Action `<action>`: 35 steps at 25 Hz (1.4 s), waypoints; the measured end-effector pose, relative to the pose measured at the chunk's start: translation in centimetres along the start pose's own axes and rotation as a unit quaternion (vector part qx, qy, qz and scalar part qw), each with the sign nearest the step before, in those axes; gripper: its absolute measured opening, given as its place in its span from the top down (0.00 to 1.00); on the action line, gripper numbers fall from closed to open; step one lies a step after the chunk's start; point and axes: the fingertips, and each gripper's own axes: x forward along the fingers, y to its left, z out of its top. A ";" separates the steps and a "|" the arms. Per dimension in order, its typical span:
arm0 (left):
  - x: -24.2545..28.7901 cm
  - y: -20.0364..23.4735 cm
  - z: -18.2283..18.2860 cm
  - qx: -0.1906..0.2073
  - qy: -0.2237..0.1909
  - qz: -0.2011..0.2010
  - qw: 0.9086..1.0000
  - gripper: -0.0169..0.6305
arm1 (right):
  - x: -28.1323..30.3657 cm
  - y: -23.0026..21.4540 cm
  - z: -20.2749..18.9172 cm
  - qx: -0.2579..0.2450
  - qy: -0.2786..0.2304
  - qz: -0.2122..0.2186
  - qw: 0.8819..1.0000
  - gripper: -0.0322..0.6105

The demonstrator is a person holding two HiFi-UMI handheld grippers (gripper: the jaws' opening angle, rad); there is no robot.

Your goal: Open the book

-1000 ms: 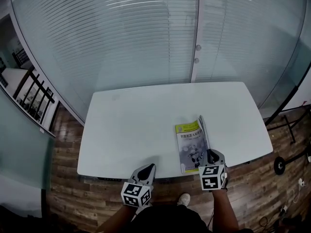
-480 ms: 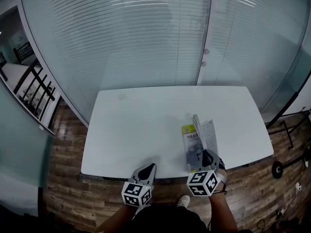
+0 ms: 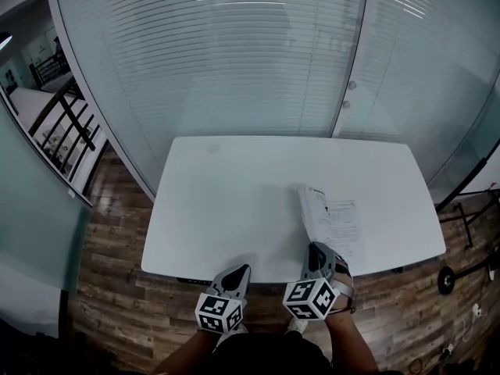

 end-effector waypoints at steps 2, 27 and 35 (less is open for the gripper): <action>-0.8 0.5 -0.5 -0.003 0.004 0.006 1.000 0.96 | 0.3 1.9 0.9 -0.009 -0.006 0.016 1.000 0.91; -5.7 5.1 -1.8 -0.013 0.006 0.090 0.996 0.96 | 2.3 18.6 3.9 -0.079 -0.068 0.217 0.971 0.71; -3.6 3.2 1.4 0.023 -0.021 0.084 0.996 0.96 | -1.3 9.6 6.2 0.123 -0.148 0.206 0.959 0.82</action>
